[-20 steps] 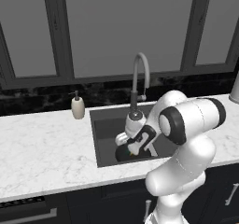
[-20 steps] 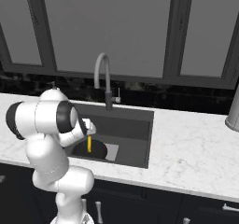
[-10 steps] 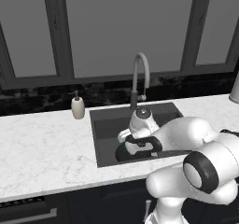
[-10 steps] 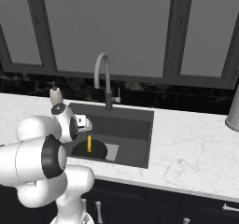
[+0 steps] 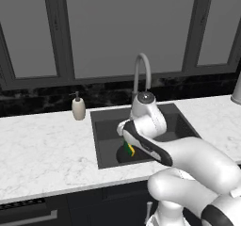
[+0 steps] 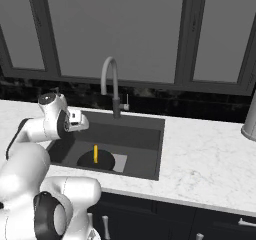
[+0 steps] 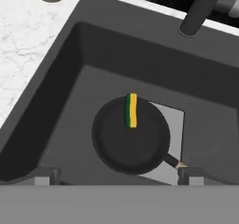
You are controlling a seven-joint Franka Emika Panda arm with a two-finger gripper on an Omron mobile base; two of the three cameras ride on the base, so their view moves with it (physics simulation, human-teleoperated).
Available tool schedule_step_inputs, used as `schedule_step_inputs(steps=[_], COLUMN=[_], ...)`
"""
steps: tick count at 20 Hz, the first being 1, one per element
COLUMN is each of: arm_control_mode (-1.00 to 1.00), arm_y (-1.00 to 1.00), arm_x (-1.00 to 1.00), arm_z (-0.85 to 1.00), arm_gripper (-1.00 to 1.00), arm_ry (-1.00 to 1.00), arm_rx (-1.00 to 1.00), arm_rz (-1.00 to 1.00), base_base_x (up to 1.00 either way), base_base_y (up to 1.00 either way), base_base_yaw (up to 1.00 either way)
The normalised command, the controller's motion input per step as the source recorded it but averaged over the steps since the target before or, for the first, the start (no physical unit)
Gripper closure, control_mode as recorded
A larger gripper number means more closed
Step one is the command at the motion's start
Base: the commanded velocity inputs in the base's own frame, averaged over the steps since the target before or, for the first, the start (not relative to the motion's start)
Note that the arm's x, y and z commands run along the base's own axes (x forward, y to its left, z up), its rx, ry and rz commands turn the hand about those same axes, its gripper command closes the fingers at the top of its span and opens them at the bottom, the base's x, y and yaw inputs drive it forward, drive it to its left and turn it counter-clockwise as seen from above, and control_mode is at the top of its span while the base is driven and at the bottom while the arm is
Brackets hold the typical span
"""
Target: Pick the pan and sponge and place them into the sink. Then turn on the water.
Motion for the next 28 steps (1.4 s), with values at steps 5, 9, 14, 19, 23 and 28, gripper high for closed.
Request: schedule_step_inputs(steps=[5, 9, 14, 19, 23, 28], arm_control_mode=[-1.00, -1.00, -1.00, -1.00, -1.00, -1.00], arm_y=[-0.09, -0.37, -0.51, -0.55, -0.39, -0.30], arm_x=[-0.49, -0.32, -0.26, -0.32, -0.21, 0.00], arm_z=[0.58, 0.44, 0.44, 0.57, 0.58, 0.29], arm_gripper=[-1.00, -1.00, -1.00, -1.00, -1.00, -1.00], arm_ry=[-0.07, -0.18, -0.11, -0.04, -0.05, -0.15], arm_rx=[0.00, 0.00, 0.02, 0.04, 0.01, 0.00], arm_rz=[0.00, 0.00, 0.00, -0.01, -0.03, -0.02], base_base_x=[0.00, 0.00, 0.00, 0.00, 0.00, 0.00], base_base_y=[0.00, 0.00, 0.00, 0.00, 0.00, 0.00], base_base_yaw=[0.00, 0.00, 0.00, 0.00, 0.00, 0.00])
